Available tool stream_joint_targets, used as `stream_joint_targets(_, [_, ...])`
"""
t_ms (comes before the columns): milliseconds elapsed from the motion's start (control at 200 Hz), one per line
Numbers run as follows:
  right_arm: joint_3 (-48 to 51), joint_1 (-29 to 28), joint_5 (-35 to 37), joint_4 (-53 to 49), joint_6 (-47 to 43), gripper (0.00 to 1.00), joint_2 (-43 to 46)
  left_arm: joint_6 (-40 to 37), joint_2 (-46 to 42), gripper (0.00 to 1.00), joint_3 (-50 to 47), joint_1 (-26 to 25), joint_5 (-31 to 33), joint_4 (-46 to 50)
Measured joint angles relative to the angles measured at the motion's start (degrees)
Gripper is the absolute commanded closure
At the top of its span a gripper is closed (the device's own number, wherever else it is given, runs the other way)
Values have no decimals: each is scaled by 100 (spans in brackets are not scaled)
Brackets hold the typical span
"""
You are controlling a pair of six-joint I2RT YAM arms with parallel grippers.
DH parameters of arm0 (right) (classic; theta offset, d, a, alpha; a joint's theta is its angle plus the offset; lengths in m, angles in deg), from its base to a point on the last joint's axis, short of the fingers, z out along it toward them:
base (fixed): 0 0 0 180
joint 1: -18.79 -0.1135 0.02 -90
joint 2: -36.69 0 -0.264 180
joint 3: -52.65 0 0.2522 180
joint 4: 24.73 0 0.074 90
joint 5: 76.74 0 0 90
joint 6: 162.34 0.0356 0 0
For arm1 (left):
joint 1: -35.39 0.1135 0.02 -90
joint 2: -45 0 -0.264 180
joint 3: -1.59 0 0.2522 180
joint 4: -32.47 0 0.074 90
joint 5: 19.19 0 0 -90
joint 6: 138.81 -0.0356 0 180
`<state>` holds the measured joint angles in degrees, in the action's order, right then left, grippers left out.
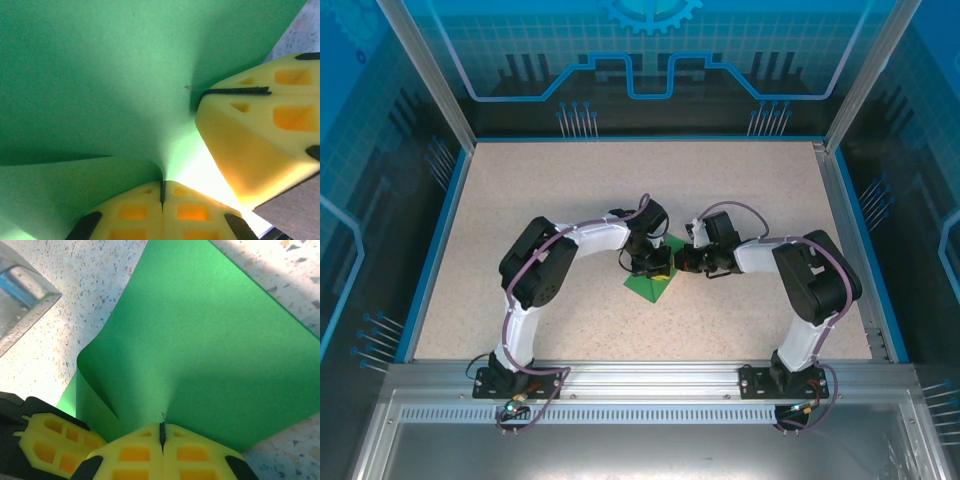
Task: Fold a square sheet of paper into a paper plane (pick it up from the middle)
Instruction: Fold the triangle a second time at the center of the table.
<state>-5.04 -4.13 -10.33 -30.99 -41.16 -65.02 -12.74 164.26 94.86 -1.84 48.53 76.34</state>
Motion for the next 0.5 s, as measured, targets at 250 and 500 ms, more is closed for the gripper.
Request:
stream_joint_targets(250, [0,4,-4,0,-17,100,2,22,-70,90,-140,-11,59,-164])
stream_joint_targets(500, [59,7,2,-26,-17,100,74,162,-140,74,-319,-13,35,-468])
